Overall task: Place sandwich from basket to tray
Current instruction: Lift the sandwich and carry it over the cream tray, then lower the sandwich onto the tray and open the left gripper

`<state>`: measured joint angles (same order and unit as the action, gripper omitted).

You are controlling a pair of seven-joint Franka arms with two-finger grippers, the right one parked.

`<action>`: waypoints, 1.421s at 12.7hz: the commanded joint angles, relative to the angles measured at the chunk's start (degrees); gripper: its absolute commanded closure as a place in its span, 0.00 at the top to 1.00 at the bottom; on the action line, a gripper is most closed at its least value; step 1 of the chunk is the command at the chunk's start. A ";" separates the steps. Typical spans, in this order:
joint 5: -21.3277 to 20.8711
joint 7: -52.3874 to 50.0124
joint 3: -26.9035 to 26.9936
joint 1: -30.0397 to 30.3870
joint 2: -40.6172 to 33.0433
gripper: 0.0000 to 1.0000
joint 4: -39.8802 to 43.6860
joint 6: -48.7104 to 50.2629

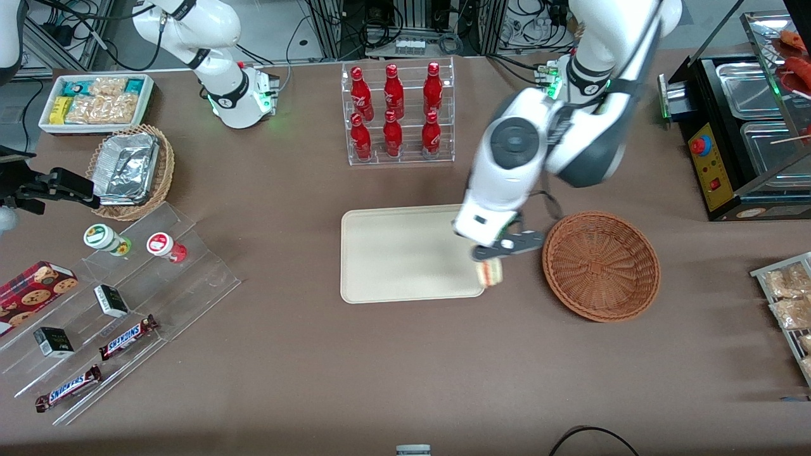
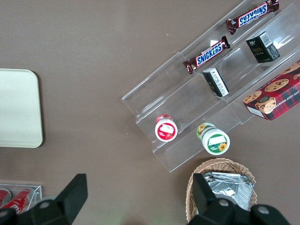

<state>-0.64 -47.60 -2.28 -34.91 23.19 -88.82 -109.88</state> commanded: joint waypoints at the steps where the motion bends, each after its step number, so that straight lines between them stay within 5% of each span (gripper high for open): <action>1: 0.03 -0.21 0.87 -4.10 5.27 0.00 5.57 0.90; 8: -0.59 -1.88 1.05 -10.87 14.86 0.00 9.63 -6.92; 18: -2.08 -2.76 0.96 -12.20 19.61 0.00 9.10 -13.15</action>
<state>-1.96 -48.99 -2.15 -46.06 41.51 -81.47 -121.47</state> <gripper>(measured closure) 0.850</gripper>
